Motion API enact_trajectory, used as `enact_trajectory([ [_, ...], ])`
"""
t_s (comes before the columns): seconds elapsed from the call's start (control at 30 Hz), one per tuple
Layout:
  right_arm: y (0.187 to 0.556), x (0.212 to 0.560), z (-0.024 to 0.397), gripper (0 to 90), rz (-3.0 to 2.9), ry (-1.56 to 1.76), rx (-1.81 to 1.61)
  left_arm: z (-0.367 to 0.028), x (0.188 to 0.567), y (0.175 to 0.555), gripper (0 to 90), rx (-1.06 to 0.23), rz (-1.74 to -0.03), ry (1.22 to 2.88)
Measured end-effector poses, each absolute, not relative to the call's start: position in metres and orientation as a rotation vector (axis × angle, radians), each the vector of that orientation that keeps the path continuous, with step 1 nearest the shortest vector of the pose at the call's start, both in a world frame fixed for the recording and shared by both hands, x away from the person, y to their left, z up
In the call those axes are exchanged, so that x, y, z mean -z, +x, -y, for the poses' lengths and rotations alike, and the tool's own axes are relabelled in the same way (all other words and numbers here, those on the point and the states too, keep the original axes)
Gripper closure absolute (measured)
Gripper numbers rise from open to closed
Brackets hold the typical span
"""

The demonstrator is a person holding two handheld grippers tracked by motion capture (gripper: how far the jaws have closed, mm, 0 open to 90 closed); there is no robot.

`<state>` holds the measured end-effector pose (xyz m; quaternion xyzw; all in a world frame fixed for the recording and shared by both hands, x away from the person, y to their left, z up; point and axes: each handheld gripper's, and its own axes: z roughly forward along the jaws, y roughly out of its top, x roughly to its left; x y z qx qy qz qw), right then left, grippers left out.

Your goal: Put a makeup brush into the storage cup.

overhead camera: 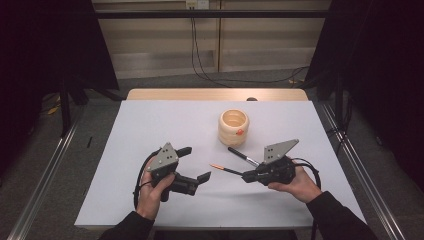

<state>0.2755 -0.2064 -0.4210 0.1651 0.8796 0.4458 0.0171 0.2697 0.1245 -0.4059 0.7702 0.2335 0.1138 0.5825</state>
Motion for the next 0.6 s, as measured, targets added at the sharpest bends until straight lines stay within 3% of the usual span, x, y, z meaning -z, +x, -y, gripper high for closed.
enact_trajectory([
  [0.6,0.276,0.4179,0.2133,85.4,-2.55,0.529,-1.617,-0.1211,0.4058,0.2694,1.5,-0.246,-0.527,1.79],
])
